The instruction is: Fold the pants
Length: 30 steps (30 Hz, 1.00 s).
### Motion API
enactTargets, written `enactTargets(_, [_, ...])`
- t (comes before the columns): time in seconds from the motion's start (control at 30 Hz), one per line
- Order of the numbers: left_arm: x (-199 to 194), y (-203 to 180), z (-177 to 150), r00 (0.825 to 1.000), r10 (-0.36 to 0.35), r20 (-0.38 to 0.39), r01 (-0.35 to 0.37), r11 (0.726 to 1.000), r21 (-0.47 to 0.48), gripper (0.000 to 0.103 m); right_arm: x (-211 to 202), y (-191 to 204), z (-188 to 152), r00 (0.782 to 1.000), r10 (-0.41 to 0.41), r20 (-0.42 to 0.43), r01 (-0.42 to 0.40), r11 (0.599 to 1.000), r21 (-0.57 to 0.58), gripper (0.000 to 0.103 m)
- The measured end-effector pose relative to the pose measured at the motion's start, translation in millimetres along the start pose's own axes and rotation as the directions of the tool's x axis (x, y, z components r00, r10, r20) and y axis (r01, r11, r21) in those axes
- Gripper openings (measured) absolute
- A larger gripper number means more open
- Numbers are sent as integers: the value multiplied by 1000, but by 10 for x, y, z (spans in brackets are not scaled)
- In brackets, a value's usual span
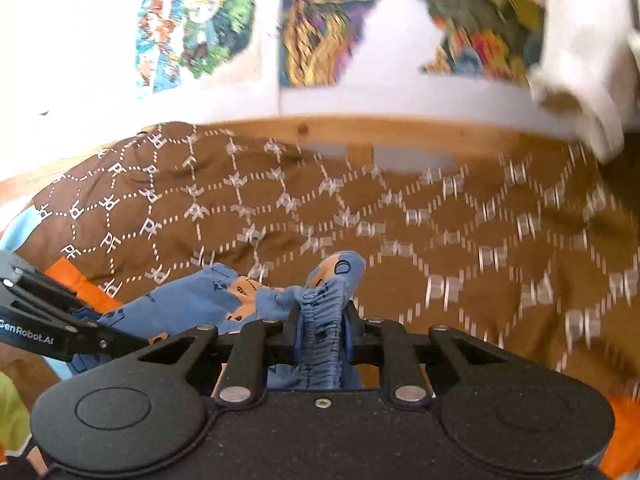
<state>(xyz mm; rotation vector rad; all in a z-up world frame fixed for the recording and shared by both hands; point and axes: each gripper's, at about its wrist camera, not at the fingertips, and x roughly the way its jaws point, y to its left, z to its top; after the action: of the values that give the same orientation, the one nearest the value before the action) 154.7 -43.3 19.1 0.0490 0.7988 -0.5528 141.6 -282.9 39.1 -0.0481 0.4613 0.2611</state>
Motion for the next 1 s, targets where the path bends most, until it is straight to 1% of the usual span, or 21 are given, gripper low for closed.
enactTargets(0.17, [67,99,291,998,16,67,-19,999,37,19,189,-46,257,999,-13,49,15,999,-42,19])
enactTargets(0.27, [162,217,433,993,21,116,-25,999,28,19,359,-101,440,997,-26,77,30,998,-56,19])
enactTargets(0.3, [216,261,467,992,27,121,-30,999,16,20,420,-121,491,996,-28,82,32,998,-57,19])
enactTargets(0.4, [427,388,519,995,43,88,-40,999,-32,20,682,-220,581,998,-22,62,25,999,-38,19])
enactTargets(0.5, [663,505,454,998,42,35,-40,997,-65,21,1015,-353,532,1000,-3,-20,3,1000,28,20])
enactTargets(0.57, [792,560,366,999,40,2,-39,995,-91,22,1210,-444,432,997,-23,-74,28,997,66,22])
enactTargets(0.6, [828,585,314,999,40,0,-40,994,-102,27,1265,-485,393,996,-26,-90,34,996,83,24])
enactTargets(0.63, [832,618,260,999,40,8,-39,993,-108,32,1297,-540,345,995,-25,-99,36,993,110,29])
enactTargets(0.67, [828,635,229,999,42,17,-39,992,-117,35,1298,-577,307,995,-22,-97,35,990,134,32])
enactTargets(0.7, [821,653,210,999,44,20,-41,991,-127,41,1292,-604,288,995,-21,-94,35,988,149,35])
enactTargets(0.73, [816,670,200,999,49,18,-46,989,-137,47,1284,-611,281,995,-28,-91,41,988,148,42])
enactTargets(0.77, [810,689,192,998,55,15,-52,988,-148,51,1270,-609,285,995,-43,-87,54,989,135,51])
enactTargets(0.8, [802,704,189,998,63,13,-60,986,-157,56,1248,-598,282,995,-59,-82,69,990,120,55])
enactTargets(0.83, [790,725,193,998,68,10,-66,985,-159,62,1235,-591,284,994,-75,-79,83,991,108,62])
enactTargets(0.87, [772,734,183,997,78,7,-76,985,-157,65,1225,-589,293,993,-85,-78,93,990,102,69])
enactTargets(0.9, [754,737,170,996,92,4,-90,984,-155,73,1217,-591,286,992,-101,-79,109,989,101,72])
enactTargets(0.93, [748,756,168,994,107,-1,-106,982,-157,82,1204,-598,276,989,-124,-79,131,986,101,79])
enactTargets(0.97, [723,760,160,992,122,-4,-121,979,-162,85,1197,-613,261,987,-144,-77,151,983,100,85])
enactTargets(1.0, [690,767,137,991,135,-2,-133,977,-169,91,1172,-614,248,984,-163,-74,170,980,100,87])
